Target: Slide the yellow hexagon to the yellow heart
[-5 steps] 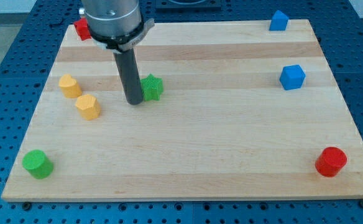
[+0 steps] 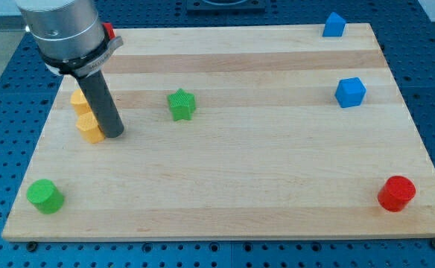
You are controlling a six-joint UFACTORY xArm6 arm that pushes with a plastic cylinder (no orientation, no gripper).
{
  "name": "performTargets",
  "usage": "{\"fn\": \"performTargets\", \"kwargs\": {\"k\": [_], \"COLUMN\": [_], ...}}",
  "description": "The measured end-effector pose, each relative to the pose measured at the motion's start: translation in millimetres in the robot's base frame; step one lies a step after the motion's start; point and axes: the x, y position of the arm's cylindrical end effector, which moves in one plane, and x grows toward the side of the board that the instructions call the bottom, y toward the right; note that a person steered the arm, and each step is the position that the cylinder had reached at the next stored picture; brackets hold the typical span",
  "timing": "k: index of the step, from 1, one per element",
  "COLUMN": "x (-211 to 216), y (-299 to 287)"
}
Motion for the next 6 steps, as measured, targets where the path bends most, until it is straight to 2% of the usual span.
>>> {"fn": "performTargets", "kwargs": {"k": [2, 4, 6], "x": [18, -9, -11], "y": [-25, -37, -36]}}
